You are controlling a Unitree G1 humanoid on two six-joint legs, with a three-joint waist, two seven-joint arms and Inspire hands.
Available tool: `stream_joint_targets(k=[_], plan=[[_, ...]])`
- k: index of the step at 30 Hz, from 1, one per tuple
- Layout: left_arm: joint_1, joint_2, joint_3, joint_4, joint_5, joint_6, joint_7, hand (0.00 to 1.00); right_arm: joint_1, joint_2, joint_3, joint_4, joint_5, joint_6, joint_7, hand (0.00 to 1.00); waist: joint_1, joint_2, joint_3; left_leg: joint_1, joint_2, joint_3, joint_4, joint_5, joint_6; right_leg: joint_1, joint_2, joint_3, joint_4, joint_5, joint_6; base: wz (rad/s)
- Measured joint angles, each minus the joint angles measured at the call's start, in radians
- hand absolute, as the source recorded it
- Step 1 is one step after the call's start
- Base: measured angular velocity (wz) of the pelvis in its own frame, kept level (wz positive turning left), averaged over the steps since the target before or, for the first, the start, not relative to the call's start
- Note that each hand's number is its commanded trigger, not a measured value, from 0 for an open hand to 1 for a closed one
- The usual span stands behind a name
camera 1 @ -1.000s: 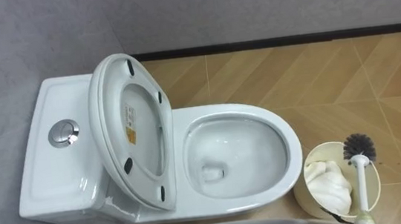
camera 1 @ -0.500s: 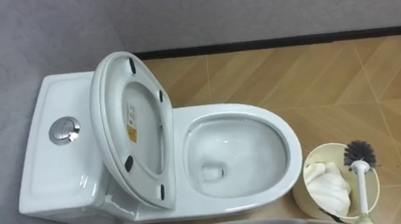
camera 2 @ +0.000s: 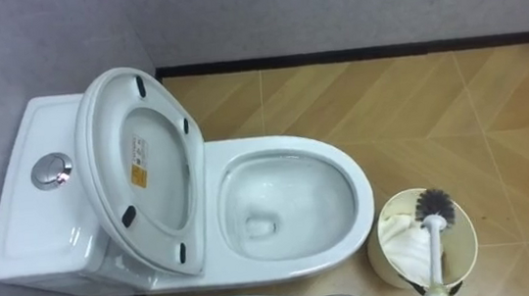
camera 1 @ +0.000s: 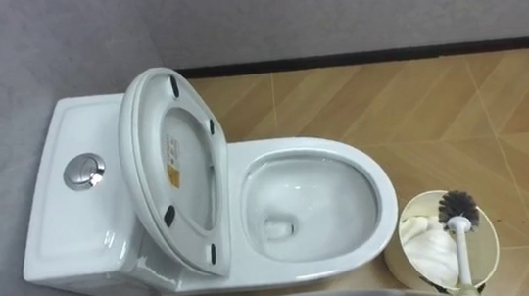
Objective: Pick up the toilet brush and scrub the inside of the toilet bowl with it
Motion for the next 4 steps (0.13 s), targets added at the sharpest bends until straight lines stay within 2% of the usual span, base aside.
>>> stream_joint_targets(k=[4], plan=[[0.0,-0.004,0.004,0.008,0.0,0.003,-0.007,0.0,-0.011,0.0,0.013,0.049,-0.002,0.008,0.064,0.0,0.0,0.0,0.0,0.0,0.0,-0.004,0.0,0.0,0.0,0.002,0.0,-0.004,0.0,0.0,0.0,0.02]])
